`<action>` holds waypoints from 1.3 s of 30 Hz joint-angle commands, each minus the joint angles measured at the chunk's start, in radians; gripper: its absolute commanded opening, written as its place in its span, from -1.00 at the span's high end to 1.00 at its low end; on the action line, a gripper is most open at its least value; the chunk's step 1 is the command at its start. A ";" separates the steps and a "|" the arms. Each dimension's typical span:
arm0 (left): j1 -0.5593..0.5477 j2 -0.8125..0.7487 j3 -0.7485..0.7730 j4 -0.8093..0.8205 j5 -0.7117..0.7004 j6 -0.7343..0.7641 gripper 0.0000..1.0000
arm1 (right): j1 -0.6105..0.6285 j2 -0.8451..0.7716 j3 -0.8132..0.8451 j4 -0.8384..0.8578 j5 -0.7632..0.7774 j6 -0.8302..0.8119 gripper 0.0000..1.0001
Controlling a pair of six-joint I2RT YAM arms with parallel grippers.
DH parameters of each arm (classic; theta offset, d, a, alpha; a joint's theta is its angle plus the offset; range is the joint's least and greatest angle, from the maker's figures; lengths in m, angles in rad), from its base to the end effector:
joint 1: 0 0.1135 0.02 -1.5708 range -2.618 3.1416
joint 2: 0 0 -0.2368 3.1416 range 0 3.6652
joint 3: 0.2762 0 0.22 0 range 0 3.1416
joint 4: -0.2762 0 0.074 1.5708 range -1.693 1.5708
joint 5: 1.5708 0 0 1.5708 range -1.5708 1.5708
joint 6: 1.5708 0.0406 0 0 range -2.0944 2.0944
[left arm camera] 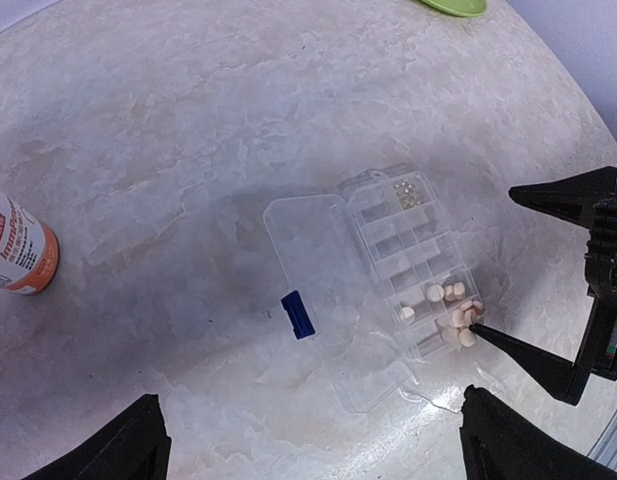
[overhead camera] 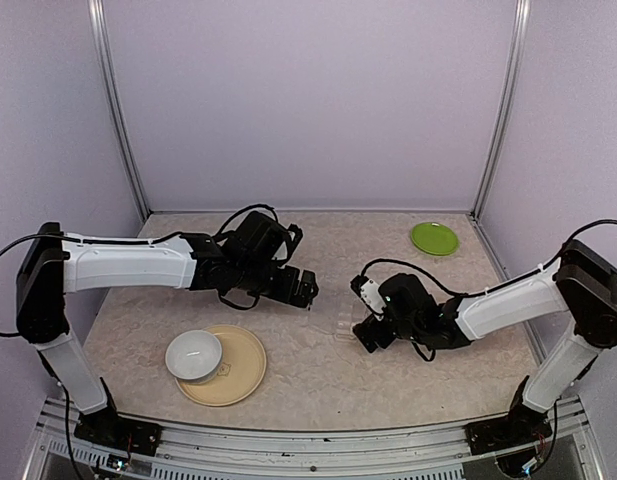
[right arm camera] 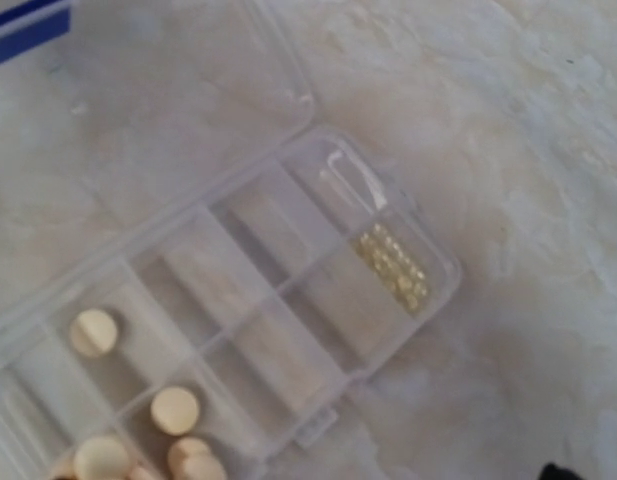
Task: Sort the pills into containers
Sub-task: Pick up the pill container from the center of the board.
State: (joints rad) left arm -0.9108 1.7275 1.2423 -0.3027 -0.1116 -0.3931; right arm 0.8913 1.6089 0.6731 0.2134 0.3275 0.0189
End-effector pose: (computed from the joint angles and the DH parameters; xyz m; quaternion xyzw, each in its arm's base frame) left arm 0.2199 -0.2760 0.2207 0.2157 0.8976 -0.1902 0.3341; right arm 0.1907 0.2152 0.1410 -0.3191 0.8433 0.0450 0.4301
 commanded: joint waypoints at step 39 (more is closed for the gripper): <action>-0.053 0.027 -0.130 0.149 0.109 -0.210 -0.98 | -0.196 -0.126 0.054 -0.068 -0.113 0.065 -1.00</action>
State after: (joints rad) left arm -0.9485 1.7351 1.1564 -0.2409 -0.0368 -0.4999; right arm 0.7128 1.4937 0.7189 0.1535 0.2379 0.0551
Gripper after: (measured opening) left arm 0.988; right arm 0.999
